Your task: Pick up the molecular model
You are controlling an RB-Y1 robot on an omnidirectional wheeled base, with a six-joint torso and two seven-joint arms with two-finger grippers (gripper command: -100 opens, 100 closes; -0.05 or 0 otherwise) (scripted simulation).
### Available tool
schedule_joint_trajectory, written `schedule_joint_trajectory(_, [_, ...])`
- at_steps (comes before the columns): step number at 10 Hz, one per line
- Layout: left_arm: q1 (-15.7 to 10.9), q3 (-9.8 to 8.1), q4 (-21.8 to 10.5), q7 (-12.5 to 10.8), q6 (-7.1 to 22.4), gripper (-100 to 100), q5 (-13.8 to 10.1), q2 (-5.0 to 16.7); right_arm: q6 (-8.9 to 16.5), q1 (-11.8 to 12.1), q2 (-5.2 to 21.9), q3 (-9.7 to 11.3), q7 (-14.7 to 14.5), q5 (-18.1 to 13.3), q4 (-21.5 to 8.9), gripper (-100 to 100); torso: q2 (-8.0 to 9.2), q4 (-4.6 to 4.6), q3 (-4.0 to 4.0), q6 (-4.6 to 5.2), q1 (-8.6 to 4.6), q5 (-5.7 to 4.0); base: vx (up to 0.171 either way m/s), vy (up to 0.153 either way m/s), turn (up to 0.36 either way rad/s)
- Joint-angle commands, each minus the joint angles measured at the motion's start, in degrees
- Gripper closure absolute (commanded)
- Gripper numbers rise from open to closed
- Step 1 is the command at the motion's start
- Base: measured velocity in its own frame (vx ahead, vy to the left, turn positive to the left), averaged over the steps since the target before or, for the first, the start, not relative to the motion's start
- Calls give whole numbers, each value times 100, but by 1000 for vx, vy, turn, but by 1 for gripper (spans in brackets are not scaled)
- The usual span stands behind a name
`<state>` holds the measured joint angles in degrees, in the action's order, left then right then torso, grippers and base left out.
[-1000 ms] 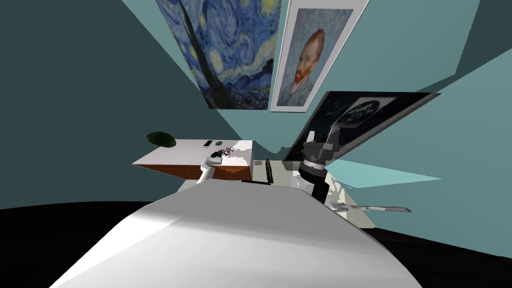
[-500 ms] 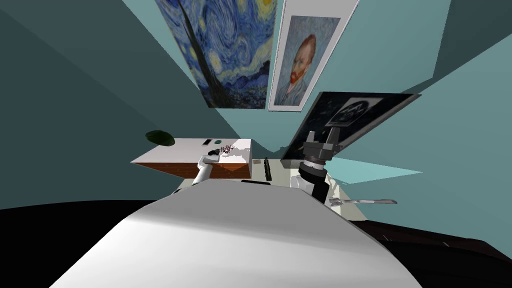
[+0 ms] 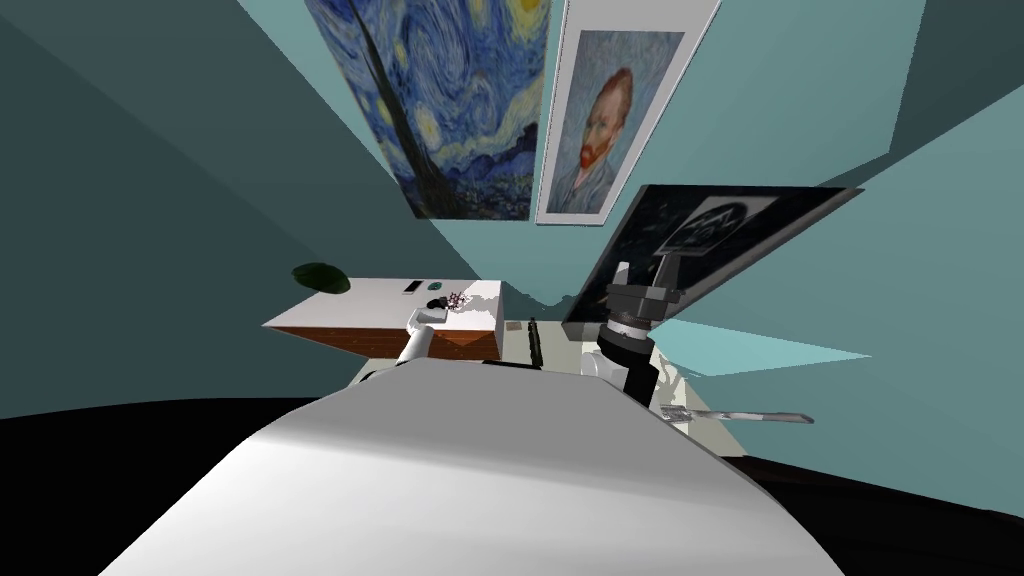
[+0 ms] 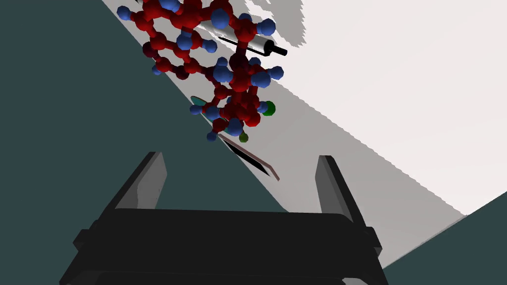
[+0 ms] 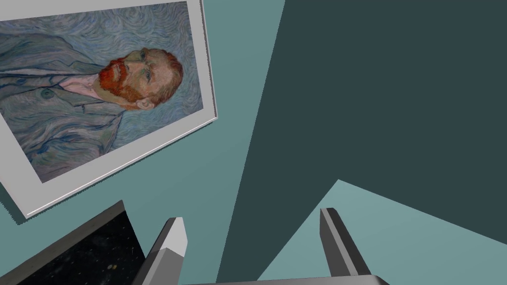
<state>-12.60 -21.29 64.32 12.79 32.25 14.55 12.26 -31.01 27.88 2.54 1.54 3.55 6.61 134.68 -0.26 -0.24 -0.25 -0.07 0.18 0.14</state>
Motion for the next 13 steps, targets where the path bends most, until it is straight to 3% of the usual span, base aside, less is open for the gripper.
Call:
schedule_joint_trajectory(1, [0, 0, 0, 0, 0, 0, 0, 0, 0, 0, 0, 0, 0, 0, 0, 0, 0, 0, 0, 0, 0, 0, 7, -2, -1])
schedule_joint_trajectory(2, [47, 10, -90, -40, -176, -100, 18, 15, 0, 0, 0, 0, 0, 0, 0, 0, 11, 3, 6, 0, 2, 0, 43, 8, 1])
schedule_joint_trajectory(4, [60, 12, -90, -36, -177, -100, 11, 19, 0, -1, 0, 0, 0, 0, 0, 0, 11, 3, 7, 1, 12, 3, 10, 20, -54])
schedule_joint_trajectory(5, [63, 13, -95, -42, -201, 100, 13, 19, 0, 0, 0, 0, 0, 0, 0, 0, 15, 4, 9, 0, 8, 2, 0, 0, 0])
schedule_joint_trajectory(9, [62, 13, -95, -42, -199, 100, 12, 19, 0, -1, 0, 0, 0, 0, 0, 0, 19, 5, 11, 0, 3, 1, 0, 0, 0])
schedule_joint_trajectory(10, [62, 13, -95, -42, -199, 0, 12, 19, 0, -1, 0, 0, 0, 0, 0, 0, 19, 5, 11, 0, 3, 1, 0, 0, 0])
schedule_joint_trajectory(11, [-41, -41, -133, 127, -174, -100, -23, 194, 0, -1, 0, 0, 0, 0, 0, 0, 19, 5, 11, 0, 3, 1, -20, -42, 87])
schedule_joint_trajectory(13, [-159, -102, -186, 325, -146, -100, -67, 395, 0, -1, -1, 0, 0, 0, 0, 0, 27, 7, 16, -1, -22, -5, -24, -79, 104])
